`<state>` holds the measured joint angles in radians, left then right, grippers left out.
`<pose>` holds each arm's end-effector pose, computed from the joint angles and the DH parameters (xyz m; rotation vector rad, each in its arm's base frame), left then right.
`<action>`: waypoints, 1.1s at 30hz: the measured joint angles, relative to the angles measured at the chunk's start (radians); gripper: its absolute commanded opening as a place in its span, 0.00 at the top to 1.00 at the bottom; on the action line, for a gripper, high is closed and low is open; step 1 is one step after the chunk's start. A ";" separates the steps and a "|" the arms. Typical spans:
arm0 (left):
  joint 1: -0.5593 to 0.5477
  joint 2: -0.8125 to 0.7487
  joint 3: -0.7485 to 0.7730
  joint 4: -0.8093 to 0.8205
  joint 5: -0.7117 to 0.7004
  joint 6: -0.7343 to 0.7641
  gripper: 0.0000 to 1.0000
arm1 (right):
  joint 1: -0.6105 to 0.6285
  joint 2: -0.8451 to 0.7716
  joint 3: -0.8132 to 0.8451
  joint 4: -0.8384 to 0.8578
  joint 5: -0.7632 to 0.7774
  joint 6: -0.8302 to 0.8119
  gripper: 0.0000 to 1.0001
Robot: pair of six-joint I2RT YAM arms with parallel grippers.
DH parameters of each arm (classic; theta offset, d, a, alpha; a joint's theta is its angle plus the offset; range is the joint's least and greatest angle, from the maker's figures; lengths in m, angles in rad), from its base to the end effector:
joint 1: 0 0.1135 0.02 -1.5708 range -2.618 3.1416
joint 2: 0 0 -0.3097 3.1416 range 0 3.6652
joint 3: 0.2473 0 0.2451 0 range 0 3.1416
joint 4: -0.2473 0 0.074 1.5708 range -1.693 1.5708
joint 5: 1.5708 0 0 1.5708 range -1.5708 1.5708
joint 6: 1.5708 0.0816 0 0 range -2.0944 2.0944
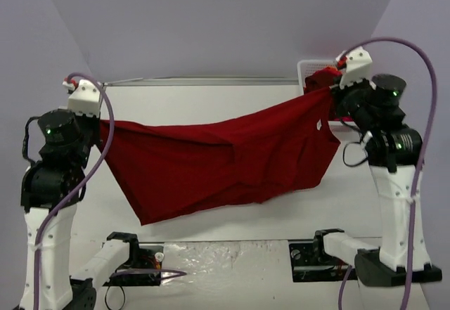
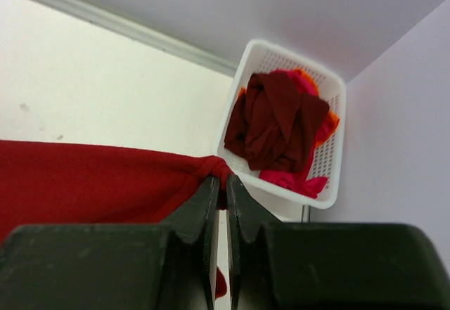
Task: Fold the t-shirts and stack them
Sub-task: Flatten out the tshirt
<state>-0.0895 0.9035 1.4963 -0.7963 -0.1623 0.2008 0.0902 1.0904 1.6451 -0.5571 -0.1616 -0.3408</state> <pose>0.1439 0.0003 0.5081 0.1402 1.7715 0.2243 0.1998 0.0313 0.5639 -0.4592 1.5051 -0.0695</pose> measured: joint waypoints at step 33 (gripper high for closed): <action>-0.008 0.690 -0.186 0.377 -0.069 0.034 0.97 | 0.000 0.759 0.073 0.162 0.035 -0.022 1.00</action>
<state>-0.0971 1.5940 1.3102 -0.4198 -0.2310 0.2352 0.0902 1.8496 1.7184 -0.3954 -0.1268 -0.3630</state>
